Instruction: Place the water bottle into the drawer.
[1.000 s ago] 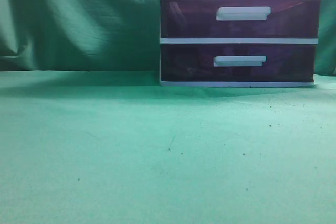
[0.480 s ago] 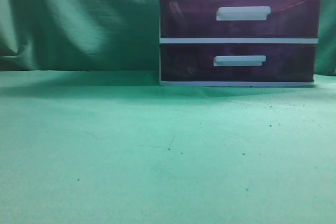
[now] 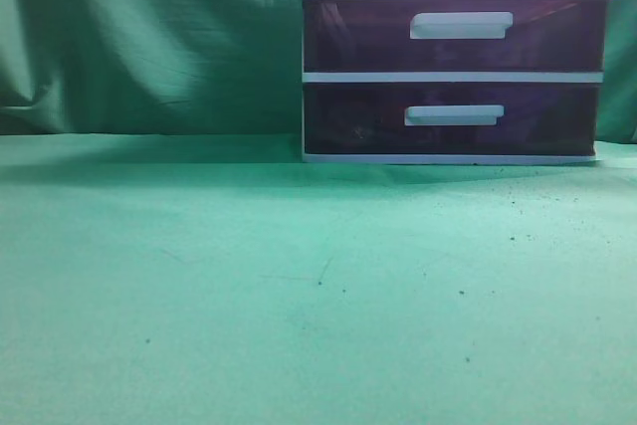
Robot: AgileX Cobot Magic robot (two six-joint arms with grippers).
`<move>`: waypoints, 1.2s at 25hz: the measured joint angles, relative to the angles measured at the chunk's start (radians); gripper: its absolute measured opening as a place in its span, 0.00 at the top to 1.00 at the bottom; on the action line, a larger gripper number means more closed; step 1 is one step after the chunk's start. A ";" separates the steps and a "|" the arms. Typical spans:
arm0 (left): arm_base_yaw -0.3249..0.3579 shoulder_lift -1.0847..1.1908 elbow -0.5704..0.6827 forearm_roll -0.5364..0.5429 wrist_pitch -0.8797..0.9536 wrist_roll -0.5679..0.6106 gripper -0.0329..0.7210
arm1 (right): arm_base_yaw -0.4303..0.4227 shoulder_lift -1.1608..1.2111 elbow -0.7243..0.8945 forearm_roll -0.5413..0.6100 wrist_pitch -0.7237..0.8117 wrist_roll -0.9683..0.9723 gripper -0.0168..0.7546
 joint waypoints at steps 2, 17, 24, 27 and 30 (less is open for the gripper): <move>0.000 0.000 0.000 0.000 0.000 0.000 0.96 | 0.000 -0.002 -0.016 0.012 0.041 0.031 0.98; 0.000 0.000 0.000 0.000 0.000 0.000 0.96 | 0.000 -0.161 0.008 1.631 0.649 -1.549 0.98; 0.000 0.000 0.000 0.000 0.000 0.000 0.96 | -0.082 -0.390 0.144 2.045 0.681 -2.073 0.98; 0.000 0.000 0.000 0.000 0.000 0.000 0.96 | -0.231 -0.453 0.221 2.047 0.662 -2.039 0.98; 0.000 0.000 0.000 0.000 0.000 0.000 0.96 | -0.348 -0.460 0.288 2.048 0.662 -2.028 0.98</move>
